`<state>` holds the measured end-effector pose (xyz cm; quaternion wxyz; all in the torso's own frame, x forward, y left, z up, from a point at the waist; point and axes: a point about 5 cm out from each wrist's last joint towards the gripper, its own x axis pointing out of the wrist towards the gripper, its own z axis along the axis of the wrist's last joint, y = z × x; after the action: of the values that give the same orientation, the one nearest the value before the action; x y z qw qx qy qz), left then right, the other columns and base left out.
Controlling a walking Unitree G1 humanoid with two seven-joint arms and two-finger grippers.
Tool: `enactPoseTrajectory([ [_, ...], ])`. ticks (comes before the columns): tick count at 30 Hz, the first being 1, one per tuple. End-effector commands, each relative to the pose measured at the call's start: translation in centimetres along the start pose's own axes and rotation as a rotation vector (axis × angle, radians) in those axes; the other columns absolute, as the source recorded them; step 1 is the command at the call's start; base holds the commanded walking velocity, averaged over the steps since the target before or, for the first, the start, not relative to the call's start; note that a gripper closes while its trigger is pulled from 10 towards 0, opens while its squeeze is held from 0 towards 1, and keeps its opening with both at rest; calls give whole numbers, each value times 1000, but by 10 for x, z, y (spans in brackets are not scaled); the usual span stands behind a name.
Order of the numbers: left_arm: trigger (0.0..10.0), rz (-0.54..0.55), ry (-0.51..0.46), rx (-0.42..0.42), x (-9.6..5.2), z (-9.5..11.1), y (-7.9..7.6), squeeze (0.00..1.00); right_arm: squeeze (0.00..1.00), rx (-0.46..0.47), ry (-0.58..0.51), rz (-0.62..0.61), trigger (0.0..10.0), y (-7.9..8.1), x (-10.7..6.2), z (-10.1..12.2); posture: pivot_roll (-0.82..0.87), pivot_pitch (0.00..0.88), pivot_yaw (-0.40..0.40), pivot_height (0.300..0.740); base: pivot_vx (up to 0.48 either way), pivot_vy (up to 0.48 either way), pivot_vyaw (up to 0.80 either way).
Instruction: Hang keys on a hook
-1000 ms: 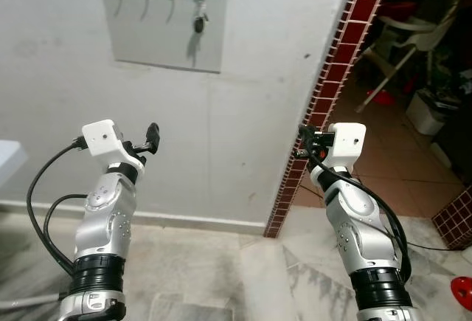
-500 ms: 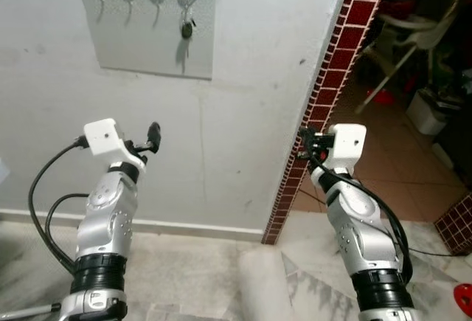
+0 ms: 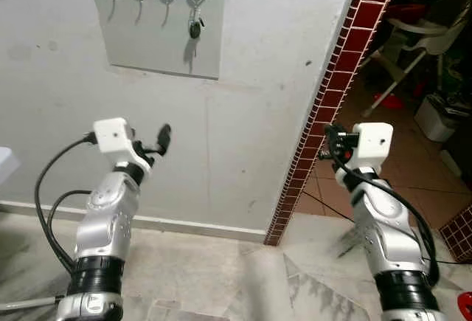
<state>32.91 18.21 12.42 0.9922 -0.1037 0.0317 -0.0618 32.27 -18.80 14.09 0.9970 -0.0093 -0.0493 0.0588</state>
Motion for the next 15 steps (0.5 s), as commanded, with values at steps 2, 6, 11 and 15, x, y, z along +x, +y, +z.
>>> enactPoseTrajectory([
  [2,10000,-60,27,28,-2,-8,-13,0,0,-34,10,11,10000,-3,-6,-10,-36,0,-35,740,0,0,0],
  [6,10000,-94,51,27,-7,-20,-24,0,0,-39,23,4,10000,-3,-11,-19,-37,0,-27,740,0,0,0],
  [11,10000,-165,50,20,-23,-40,-46,0,0,-9,22,-32,10000,7,-23,-27,-45,0,-17,740,0,0,0],
  [15,10000,-175,31,0,-32,-44,-50,0,0,11,3,-28,10000,18,-32,-29,-53,0,-16,740,0,0,0],
])
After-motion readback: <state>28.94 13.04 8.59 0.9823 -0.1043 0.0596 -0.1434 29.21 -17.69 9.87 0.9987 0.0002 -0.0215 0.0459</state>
